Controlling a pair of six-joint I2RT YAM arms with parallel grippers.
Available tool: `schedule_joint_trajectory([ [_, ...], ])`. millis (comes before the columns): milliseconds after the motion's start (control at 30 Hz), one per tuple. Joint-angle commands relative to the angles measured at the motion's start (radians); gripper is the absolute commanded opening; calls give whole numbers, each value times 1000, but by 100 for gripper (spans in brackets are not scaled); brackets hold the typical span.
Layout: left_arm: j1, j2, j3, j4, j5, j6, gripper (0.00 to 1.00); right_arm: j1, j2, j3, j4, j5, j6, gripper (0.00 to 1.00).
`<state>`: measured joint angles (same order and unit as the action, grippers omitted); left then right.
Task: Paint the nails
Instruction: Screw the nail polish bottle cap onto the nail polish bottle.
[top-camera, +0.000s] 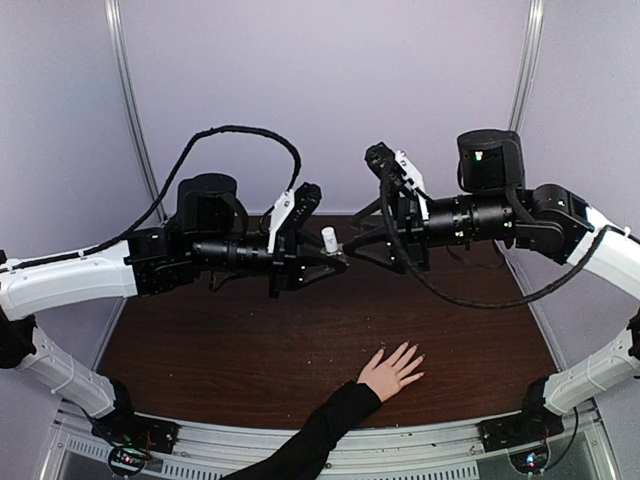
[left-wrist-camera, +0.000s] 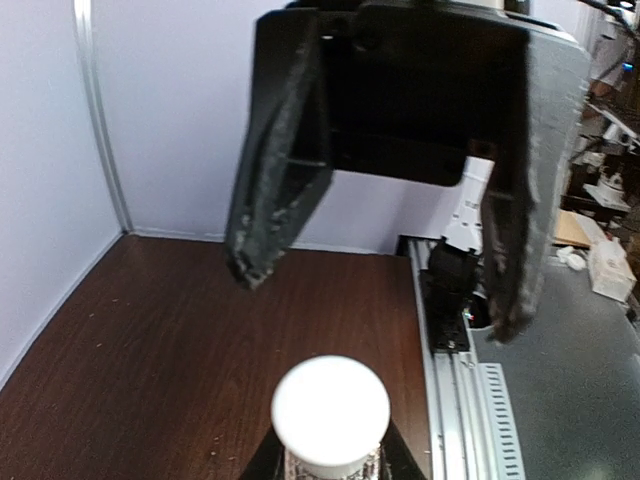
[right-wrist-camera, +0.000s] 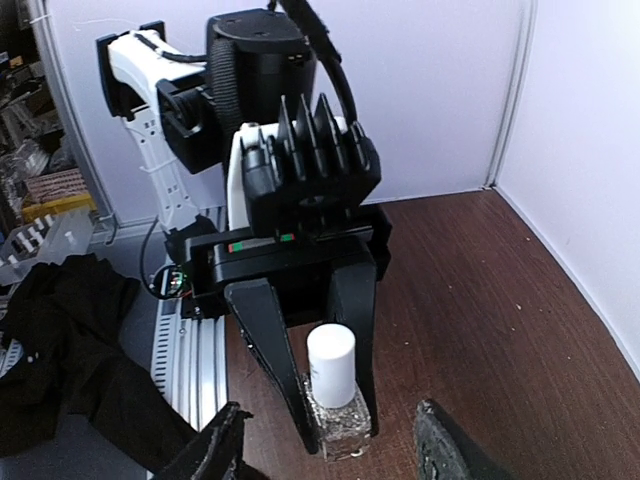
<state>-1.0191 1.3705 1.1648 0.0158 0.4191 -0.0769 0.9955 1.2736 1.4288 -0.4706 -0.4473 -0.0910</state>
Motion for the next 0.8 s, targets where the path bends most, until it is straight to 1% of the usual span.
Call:
schedule_joint_trajectory([
  [0, 2, -40, 2, -34, 283, 62, 0, -5, -33, 10, -27, -210, -32, 57],
  [100, 1, -43, 10, -65, 381, 66, 0, -5, -31, 24, -44, -315, -41, 56],
  [167, 0, -40, 17, -84, 429, 97, 0, -5, -20, 37, -58, -382, -43, 56],
  [333, -4, -15, 46, -123, 535, 121, 0, 0, 19, 62, -72, -489, -38, 53],
  [433, -16, 3, 66, -153, 561, 141, 0, 2, 42, 68, -53, -530, -14, 51],
  [567, -31, 24, 100, -203, 585, 176, 0, 9, 76, 76, -49, -549, -8, 46],
  [767, -43, 40, 119, -224, 592, 189, 0, 18, 97, 73, -18, -570, 16, 44],
])
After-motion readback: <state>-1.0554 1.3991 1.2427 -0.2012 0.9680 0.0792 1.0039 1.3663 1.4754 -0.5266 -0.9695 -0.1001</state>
